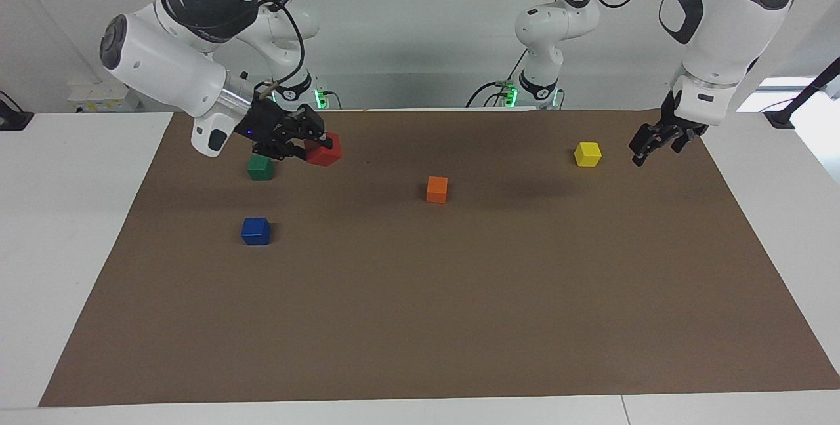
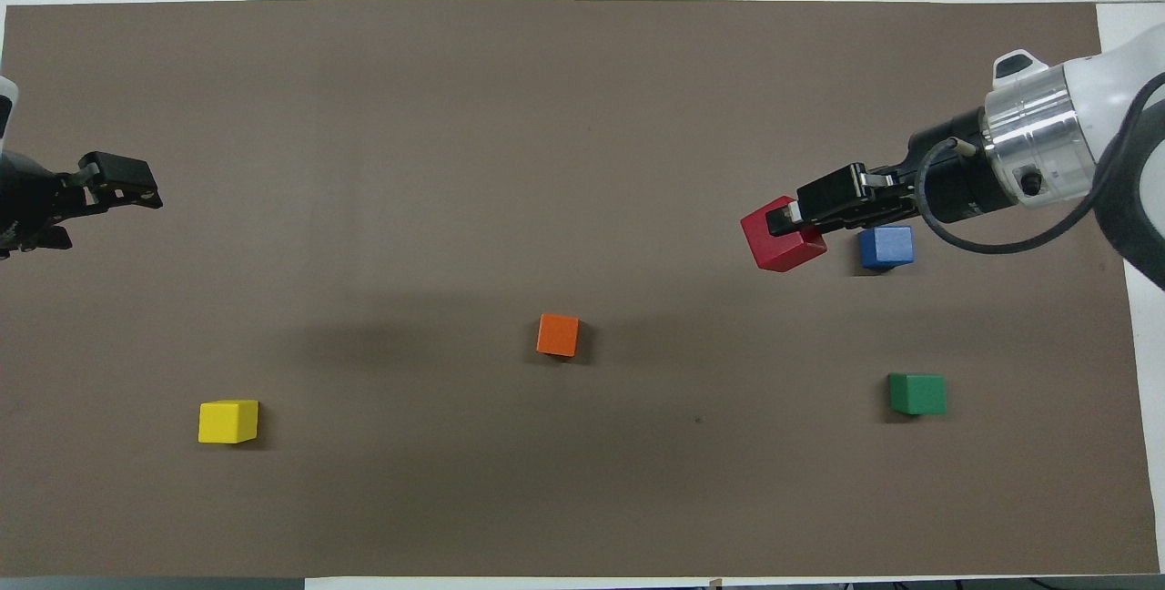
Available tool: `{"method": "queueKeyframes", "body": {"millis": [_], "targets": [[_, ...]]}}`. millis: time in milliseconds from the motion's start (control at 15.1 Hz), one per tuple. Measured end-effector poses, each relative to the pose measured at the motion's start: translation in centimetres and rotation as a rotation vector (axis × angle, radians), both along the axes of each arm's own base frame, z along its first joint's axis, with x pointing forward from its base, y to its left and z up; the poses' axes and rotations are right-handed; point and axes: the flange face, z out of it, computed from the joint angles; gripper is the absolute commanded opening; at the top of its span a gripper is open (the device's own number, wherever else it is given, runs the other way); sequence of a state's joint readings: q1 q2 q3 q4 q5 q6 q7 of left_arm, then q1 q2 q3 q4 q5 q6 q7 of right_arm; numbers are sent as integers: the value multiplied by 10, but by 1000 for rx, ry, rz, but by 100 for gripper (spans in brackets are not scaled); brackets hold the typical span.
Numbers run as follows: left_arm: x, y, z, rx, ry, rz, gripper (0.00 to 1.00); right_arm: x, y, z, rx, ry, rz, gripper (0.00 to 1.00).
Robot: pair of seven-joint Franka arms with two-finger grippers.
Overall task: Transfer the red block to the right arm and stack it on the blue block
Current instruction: 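Lower the red cube onto the blue cube with the right gripper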
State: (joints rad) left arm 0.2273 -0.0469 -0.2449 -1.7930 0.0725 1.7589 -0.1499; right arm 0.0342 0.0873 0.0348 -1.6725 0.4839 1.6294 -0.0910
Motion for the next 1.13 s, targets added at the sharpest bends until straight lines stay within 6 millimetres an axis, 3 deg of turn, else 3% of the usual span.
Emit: {"method": "queueKeyframes", "body": {"millis": [265, 398, 730, 929, 1128], "targets": [[-3, 3, -3, 8, 28, -46, 100, 3, -23, -13, -309, -30, 14, 0], [-4, 0, -8, 9, 33, -63, 100, 6, -21, -26, -434, -55, 22, 0], [-1, -13, -1, -2, -4, -96, 100, 11, -28, -86, -592, -94, -43, 0], [2, -8, 15, -12, -23, -84, 100, 10, -42, -118, -606, -98, -122, 0], [2, -6, 13, -15, -16, -79, 100, 9, -45, -147, -651, -135, -175, 0]]}}
